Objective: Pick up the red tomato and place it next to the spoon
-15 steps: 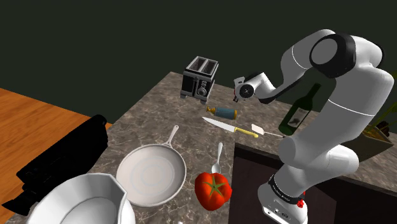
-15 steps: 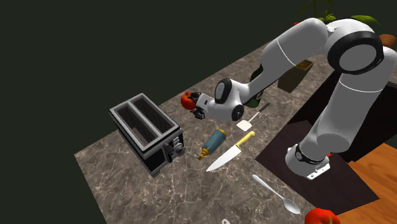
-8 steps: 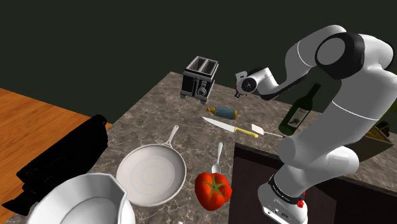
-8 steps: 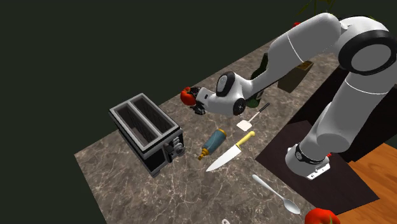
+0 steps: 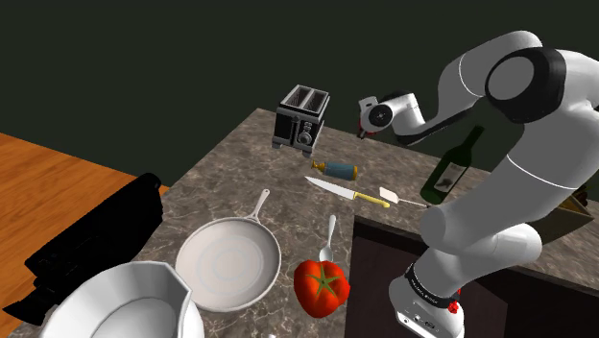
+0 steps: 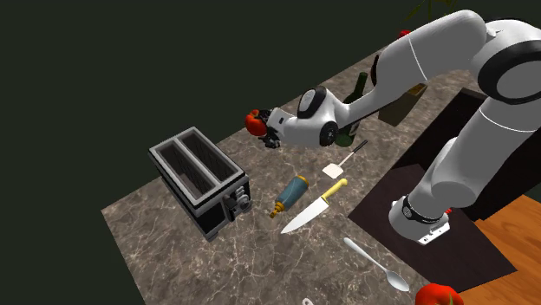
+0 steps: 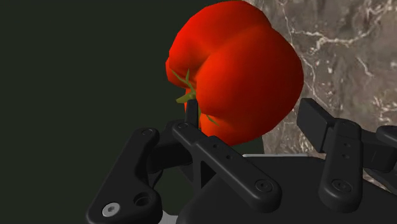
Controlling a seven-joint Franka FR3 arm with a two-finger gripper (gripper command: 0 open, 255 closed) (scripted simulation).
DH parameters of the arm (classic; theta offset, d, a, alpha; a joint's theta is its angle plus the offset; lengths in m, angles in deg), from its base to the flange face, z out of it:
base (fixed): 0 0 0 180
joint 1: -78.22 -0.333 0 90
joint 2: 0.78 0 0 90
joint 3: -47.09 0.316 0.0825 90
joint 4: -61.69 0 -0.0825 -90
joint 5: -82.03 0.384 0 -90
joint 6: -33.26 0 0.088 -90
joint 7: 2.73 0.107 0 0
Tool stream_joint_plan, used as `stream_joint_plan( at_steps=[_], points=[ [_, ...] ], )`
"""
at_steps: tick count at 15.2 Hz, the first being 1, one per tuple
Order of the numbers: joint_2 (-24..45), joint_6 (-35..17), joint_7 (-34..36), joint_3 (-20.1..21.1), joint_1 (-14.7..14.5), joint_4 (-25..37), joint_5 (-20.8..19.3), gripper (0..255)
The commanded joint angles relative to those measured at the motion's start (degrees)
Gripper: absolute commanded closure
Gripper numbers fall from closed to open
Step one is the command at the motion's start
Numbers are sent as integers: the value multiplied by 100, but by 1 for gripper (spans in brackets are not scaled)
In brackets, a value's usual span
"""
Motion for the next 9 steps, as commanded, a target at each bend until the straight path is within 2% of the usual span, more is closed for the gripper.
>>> stream_joint_plan(
  at_steps=[1,9],
  points=[
    [-107,-87,-180,-21,21,-1,157,255],
    [-523,-359,-1128,-72,68,35,1055,255]
  ],
)
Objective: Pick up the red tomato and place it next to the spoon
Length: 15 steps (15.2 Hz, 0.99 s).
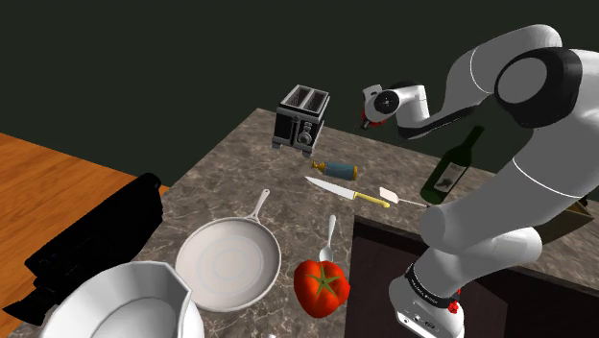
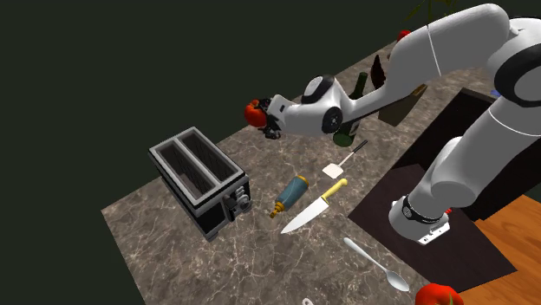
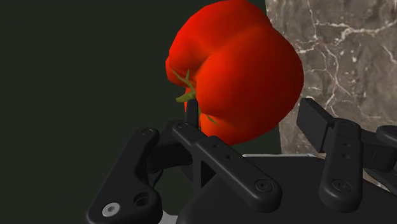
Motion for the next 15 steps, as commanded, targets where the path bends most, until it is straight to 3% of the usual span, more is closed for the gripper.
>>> stream_joint_plan(
  at_steps=[1,8,15],
  points=[
    [-111,-69,-295,-16,12,15,279,255],
    [-1367,33,-360,206,-268,-1193,916,255],
    [-2898,285,-936,474,-949,-2493,2325,255]
  ],
)
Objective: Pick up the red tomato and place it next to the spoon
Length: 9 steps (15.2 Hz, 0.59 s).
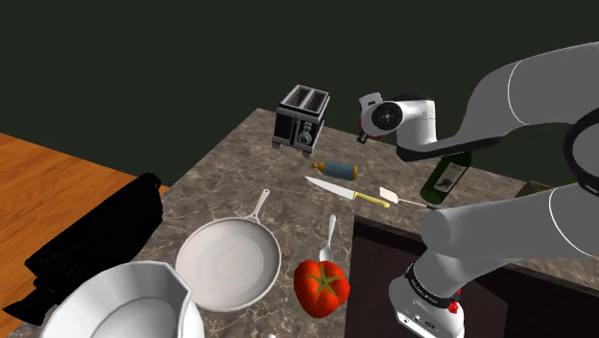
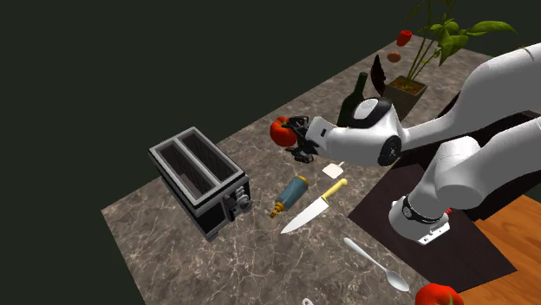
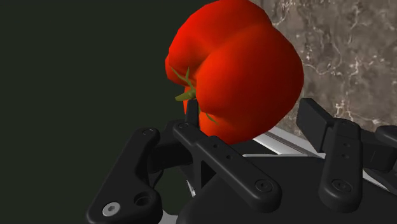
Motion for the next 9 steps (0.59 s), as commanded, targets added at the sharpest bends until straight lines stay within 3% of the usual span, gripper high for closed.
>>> stream_joint_plan(
  at_steps=[1,5,9],
  points=[
    [-541,127,-339,52,-319,-408,628,255],
    [-1379,632,-839,176,-1138,-1001,1730,255],
    [-2082,1417,-1179,399,-2137,-1393,2791,255]
  ],
)
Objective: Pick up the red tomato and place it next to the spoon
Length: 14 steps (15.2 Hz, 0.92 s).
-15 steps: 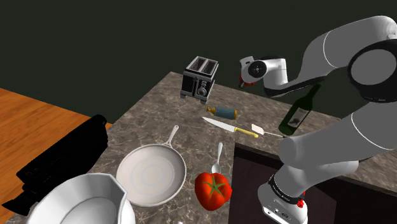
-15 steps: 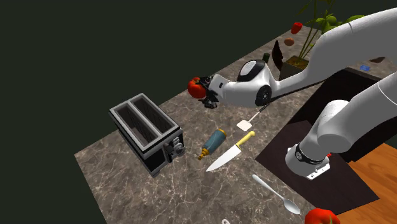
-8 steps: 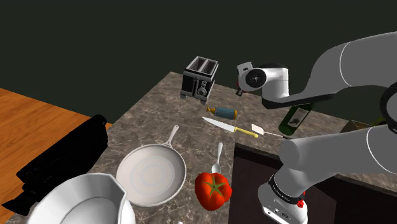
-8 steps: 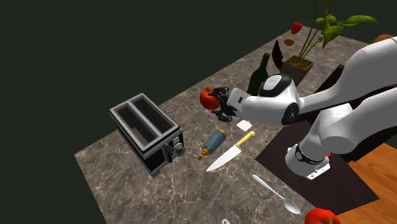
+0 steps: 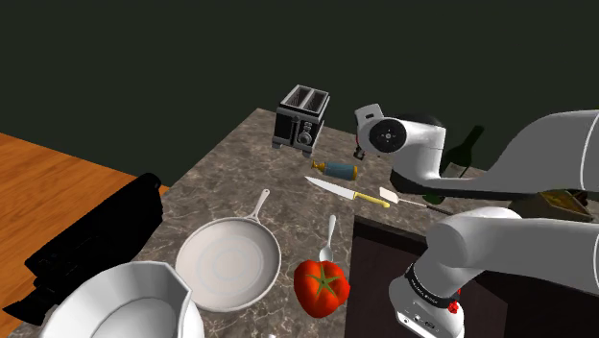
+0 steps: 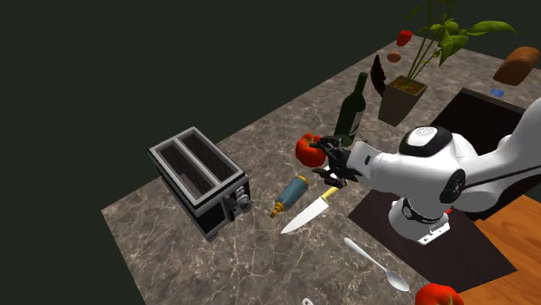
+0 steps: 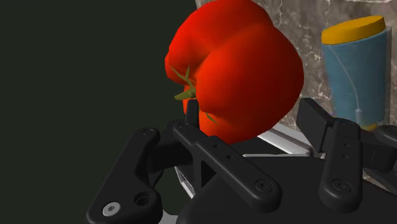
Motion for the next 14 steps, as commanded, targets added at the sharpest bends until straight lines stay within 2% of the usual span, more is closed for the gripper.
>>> stream_joint_plan(
  at_steps=[1,5,9,11,14],
  points=[
    [-276,391,-63,174,-453,-156,478,255],
    [-702,1317,-131,620,-1403,-247,1418,255],
    [-856,2212,-19,1175,-2180,-106,2221,255],
    [-844,2621,81,1475,-2477,39,2573,255],
    [-757,2625,253,1643,-2528,-1,2665,255]
  ],
)
